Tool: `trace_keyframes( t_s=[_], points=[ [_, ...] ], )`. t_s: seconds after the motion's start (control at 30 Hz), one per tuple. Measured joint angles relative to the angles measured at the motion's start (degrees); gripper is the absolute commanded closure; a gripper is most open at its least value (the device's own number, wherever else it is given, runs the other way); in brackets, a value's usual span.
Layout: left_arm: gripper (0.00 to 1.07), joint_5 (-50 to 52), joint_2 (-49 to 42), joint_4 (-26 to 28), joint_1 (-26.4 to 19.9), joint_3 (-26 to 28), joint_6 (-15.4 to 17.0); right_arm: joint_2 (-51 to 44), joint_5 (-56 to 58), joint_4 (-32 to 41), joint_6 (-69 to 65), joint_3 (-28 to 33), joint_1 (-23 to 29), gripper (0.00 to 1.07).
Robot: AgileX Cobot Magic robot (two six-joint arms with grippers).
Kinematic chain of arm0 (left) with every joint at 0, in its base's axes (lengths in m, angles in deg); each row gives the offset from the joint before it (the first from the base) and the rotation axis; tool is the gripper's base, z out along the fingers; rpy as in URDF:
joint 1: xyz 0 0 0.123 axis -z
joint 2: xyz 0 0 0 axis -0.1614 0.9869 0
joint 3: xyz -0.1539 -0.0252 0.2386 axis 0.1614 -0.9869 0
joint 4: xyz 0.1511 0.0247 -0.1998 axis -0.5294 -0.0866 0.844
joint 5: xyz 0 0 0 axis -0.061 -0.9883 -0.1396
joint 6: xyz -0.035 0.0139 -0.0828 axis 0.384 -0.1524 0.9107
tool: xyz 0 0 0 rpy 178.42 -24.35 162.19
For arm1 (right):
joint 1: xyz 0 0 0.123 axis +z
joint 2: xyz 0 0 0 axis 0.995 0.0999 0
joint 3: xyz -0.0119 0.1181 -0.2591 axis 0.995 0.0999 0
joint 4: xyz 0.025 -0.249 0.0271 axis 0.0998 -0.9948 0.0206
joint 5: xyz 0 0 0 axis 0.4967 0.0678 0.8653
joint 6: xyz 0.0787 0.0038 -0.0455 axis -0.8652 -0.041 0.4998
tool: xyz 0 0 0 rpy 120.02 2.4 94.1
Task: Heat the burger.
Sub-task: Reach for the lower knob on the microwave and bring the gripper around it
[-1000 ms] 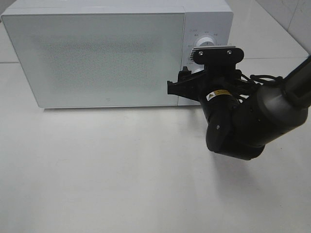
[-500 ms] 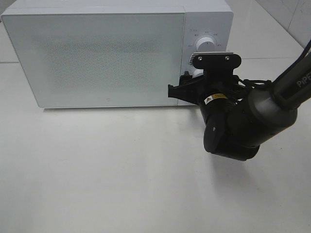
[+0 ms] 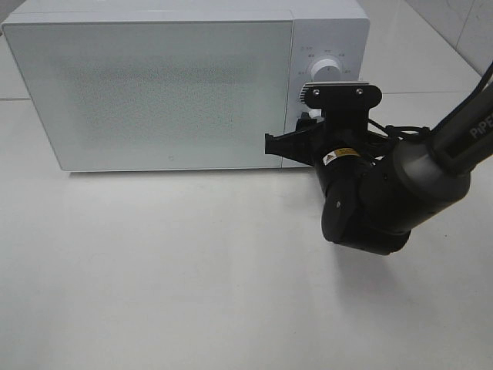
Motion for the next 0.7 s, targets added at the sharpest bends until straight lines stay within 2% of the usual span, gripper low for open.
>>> trace_keyframes(
  t_s=[0.4,0.7],
  points=[
    [0.09,0.0,0.0,0.0,0.0,0.0,0.0,0.0,0.0,-0.17,-2.41,0.0,0.0,1.01],
    [0.09,0.0,0.0,0.0,0.0,0.0,0.0,0.0,0.0,-0.23,-18.11,0.0,0.0,1.0]
  ],
)
